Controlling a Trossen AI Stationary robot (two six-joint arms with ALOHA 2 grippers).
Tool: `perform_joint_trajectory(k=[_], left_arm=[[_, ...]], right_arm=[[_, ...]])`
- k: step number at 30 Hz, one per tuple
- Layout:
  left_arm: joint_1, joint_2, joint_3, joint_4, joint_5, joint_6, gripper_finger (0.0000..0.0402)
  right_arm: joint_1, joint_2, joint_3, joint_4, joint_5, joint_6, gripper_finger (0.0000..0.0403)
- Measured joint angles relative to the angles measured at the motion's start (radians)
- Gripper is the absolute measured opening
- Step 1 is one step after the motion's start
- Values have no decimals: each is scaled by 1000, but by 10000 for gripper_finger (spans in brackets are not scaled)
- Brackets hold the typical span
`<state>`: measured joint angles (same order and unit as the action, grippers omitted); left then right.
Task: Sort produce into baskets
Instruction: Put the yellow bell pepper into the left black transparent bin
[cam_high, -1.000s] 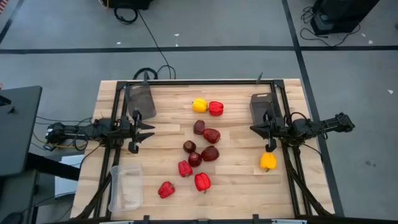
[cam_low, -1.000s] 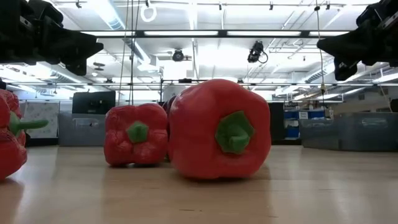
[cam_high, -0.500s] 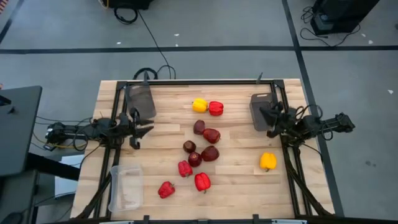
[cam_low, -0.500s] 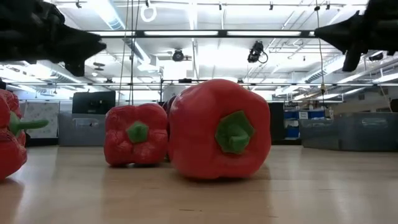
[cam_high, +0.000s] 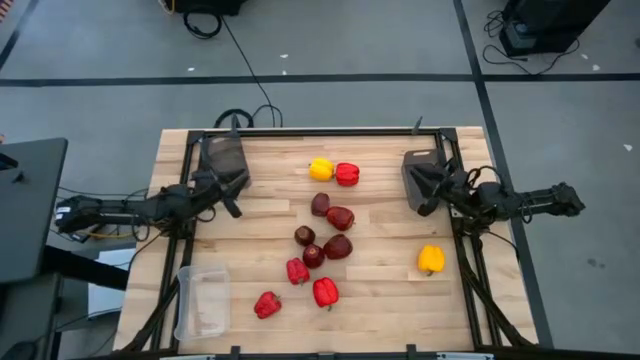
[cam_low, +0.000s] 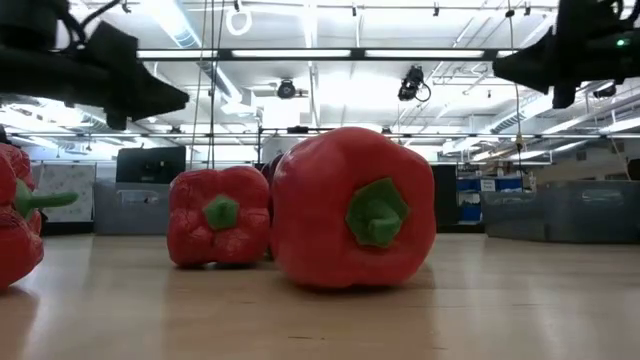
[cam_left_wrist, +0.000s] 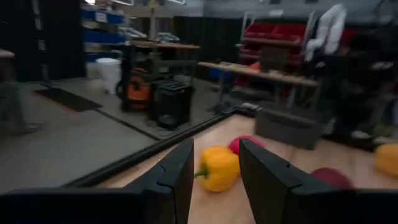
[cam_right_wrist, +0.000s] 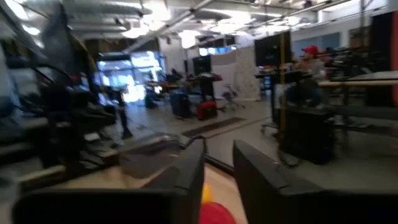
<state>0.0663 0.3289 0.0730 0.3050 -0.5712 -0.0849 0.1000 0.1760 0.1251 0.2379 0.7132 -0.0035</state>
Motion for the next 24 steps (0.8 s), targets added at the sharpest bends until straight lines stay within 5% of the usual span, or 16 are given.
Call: perform_joint_trajectory(k=[4,9,19,24], left_arm=[[97,193,82,11,40,2,132],[257,482,253,-30,227,10,150],[494,1066,663,-248,681,336,191],[530,1276,785,-248,701,437,185]], right_arm=[[-81,79,49,7,1,8,164],[-166,179,105,-1,-14,32,203],[-248,410,118,-14,-208,120,205],[-254,518,118,-3,-262,194,202]])
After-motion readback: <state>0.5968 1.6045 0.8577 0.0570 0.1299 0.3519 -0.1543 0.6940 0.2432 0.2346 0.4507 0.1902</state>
